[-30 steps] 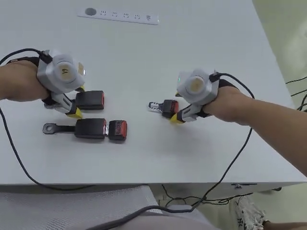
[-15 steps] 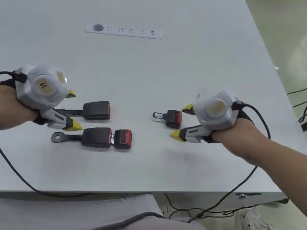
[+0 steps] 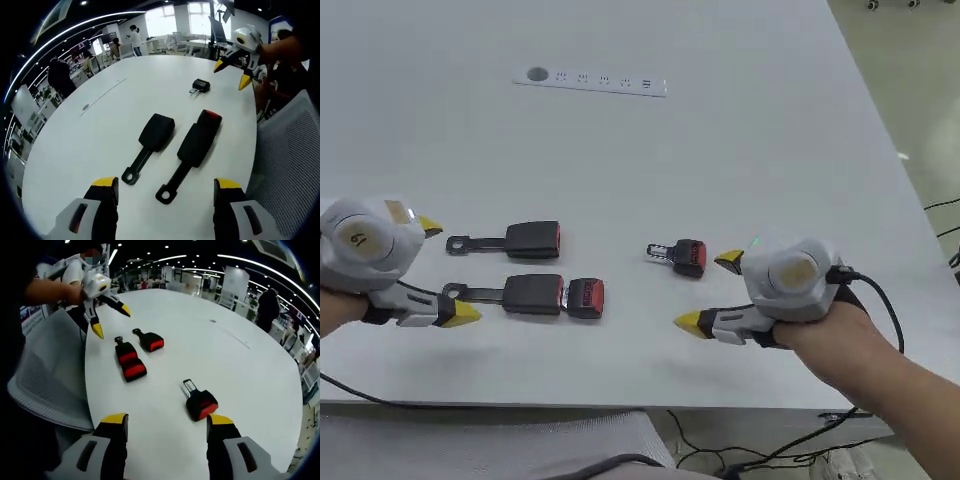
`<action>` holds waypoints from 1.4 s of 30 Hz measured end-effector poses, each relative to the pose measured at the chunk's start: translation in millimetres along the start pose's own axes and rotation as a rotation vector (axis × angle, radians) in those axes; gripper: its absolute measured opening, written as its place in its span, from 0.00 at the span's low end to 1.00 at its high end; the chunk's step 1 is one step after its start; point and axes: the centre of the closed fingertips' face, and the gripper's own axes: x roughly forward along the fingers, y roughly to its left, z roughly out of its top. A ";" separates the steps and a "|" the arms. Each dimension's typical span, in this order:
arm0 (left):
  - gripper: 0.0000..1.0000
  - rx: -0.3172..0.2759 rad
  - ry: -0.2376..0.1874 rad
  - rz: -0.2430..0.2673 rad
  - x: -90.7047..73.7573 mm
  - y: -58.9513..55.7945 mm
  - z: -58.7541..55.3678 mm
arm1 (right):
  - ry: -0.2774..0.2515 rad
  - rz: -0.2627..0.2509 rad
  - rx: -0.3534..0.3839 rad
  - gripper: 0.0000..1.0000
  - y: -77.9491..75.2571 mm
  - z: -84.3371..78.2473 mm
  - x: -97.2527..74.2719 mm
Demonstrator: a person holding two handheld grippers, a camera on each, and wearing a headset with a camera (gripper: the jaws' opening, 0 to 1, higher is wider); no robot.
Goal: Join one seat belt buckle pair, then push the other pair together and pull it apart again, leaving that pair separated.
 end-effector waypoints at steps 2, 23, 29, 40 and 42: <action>0.82 -0.039 -0.006 0.018 -5.0 1.9 -5.2 | -0.011 -0.015 0.025 0.63 -0.9 -0.4 -2.7; 1.00 -0.311 -0.185 0.089 -46.6 -8.7 -21.0 | -0.118 -0.025 0.151 0.99 26.1 18.3 -15.1; 1.00 -0.351 -0.210 0.105 -51.8 -4.9 -23.6 | -0.124 -0.021 0.147 0.99 30.5 16.3 -8.9; 1.00 -0.379 -0.276 0.099 -62.0 -9.1 -19.8 | -0.130 -0.081 0.181 0.99 26.8 19.6 -13.4; 1.00 -0.382 -0.276 0.103 -62.4 -8.8 -20.0 | -0.120 -0.097 0.192 0.99 23.1 14.9 -11.6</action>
